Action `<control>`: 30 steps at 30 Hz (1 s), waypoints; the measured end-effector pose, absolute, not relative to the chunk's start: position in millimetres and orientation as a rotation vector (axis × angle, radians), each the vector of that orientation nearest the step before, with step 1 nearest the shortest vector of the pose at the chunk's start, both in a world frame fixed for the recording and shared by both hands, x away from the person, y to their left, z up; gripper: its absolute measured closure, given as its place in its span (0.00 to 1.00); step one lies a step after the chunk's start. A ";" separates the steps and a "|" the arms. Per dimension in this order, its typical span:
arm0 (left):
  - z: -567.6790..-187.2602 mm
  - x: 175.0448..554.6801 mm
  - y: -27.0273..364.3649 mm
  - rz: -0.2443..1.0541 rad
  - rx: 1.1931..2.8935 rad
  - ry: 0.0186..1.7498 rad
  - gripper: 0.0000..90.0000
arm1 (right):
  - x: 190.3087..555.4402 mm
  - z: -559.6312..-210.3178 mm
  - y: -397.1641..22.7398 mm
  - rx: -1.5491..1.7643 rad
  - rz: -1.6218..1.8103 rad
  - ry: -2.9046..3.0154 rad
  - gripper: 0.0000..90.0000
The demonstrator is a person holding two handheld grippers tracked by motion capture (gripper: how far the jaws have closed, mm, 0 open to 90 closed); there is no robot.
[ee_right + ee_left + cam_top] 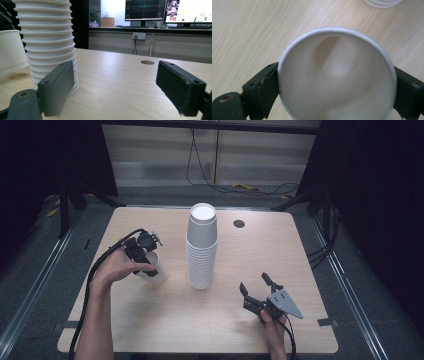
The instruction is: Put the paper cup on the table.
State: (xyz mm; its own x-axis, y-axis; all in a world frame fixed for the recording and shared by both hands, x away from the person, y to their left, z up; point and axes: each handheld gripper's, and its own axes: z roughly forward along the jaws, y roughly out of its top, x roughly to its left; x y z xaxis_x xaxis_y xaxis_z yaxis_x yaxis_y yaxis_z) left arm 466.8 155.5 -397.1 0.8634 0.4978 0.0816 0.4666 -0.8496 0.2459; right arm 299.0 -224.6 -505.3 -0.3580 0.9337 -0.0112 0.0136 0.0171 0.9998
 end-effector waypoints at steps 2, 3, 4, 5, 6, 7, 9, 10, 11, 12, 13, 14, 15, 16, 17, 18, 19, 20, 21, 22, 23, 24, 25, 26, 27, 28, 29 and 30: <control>-399.2 467.8 152.0 0.229 2.844 0.720 0.10 | 298.9 -505.3 -224.5 1.015 1.453 1.491 0.16; -400.3 469.1 150.9 0.217 2.845 0.717 0.10 | 298.9 -505.4 -224.4 1.015 1.452 1.490 0.16; -402.6 470.0 150.2 0.210 2.842 0.715 0.10 | 298.9 -505.3 -224.4 1.015 1.453 1.490 0.16; -404.4 471.0 149.4 0.215 2.849 0.712 0.10 | 299.0 -505.4 -224.5 1.014 1.454 1.490 0.16; -406.1 471.6 148.6 0.234 2.849 0.713 0.10 | 299.0 -505.4 -224.4 1.014 1.455 1.490 0.17; -407.2 471.8 147.9 0.237 2.854 0.714 0.10 | 298.9 -505.3 -224.5 1.015 1.453 1.491 0.17; -409.9 472.9 147.6 0.235 2.831 0.713 0.09 | 299.0 -505.3 -224.6 1.014 1.453 1.492 0.17; -409.7 473.1 147.5 0.236 2.826 0.695 0.09 | 299.0 -505.3 -224.5 1.014 1.454 1.492 0.17; -411.1 473.0 147.7 0.243 2.802 0.693 0.09 | 298.9 -505.3 -224.5 1.014 1.454 1.493 0.17; -411.4 473.5 148.2 0.241 2.790 0.692 0.08 | 298.9 -505.3 -224.6 1.011 1.456 1.496 0.17; -411.9 473.6 148.7 0.239 2.771 0.704 0.08 | 298.9 -505.3 -224.5 1.010 1.456 1.495 0.17; -412.7 474.1 149.6 0.239 2.756 0.701 0.08 | 298.9 -505.3 -224.6 1.008 1.455 1.494 0.17; -413.7 474.5 150.8 0.244 2.744 0.692 0.07 | 298.9 -505.3 -224.6 1.008 1.454 1.494 0.17; -414.3 474.6 151.9 0.246 2.731 0.686 0.07 | 298.9 -505.4 -224.5 1.011 1.456 1.494 0.17; -415.0 474.6 153.0 0.249 2.720 0.682 0.07 | 299.0 -505.3 -224.6 1.009 1.455 1.494 0.17; -415.5 475.1 154.2 0.253 2.710 0.677 0.07 | 298.9 -505.3 -224.6 1.010 1.456 1.495 0.17; -417.2 474.4 155.0 0.268 2.689 0.690 0.07 | 298.9 -505.3 -224.6 1.011 1.456 1.496 0.17; -417.9 474.5 155.7 0.281 2.688 0.697 0.07 | 298.9 -505.3 -224.6 1.011 1.457 1.496 0.17; -418.9 474.1 155.6 0.290 2.672 0.696 0.07 | 298.9 -505.3 -224.6 1.012 1.455 1.495 0.17; -419.8 473.6 155.5 0.298 2.668 0.681 0.07 | 298.9 -505.3 -224.6 1.011 1.457 1.496 0.17; -421.7 472.7 154.9 0.297 2.658 0.680 0.07 | 298.9 -505.3 -224.6 1.011 1.456 1.496 0.17; -423.5 472.6 155.1 0.290 2.648 0.672 0.06 | 298.9 -505.3 -224.6 1.011 1.457 1.496 0.17; -425.3 473.2 155.7 0.282 2.640 0.674 0.06 | 298.8 -505.3 -224.6 1.012 1.455 1.494 0.17; -427.1 473.2 156.0 0.284 2.640 0.683 0.06 | 298.8 -505.3 -224.6 1.012 1.455 1.494 0.17; -428.9 472.6 156.4 0.306 2.635 0.690 0.06 | 298.8 -505.3 -224.6 1.012 1.455 1.495 0.17; -430.1 472.8 157.7 0.321 2.637 0.682 0.06 | 298.9 -505.3 -224.7 1.012 1.457 1.496 0.17; -431.0 472.6 159.3 0.319 2.621 0.691 0.06 | 298.8 -505.3 -224.7 1.013 1.455 1.495 0.17; -432.0 471.9 161.2 0.318 2.594 0.707 0.06 | 298.9 -505.3 -224.7 1.012 1.456 1.495 0.17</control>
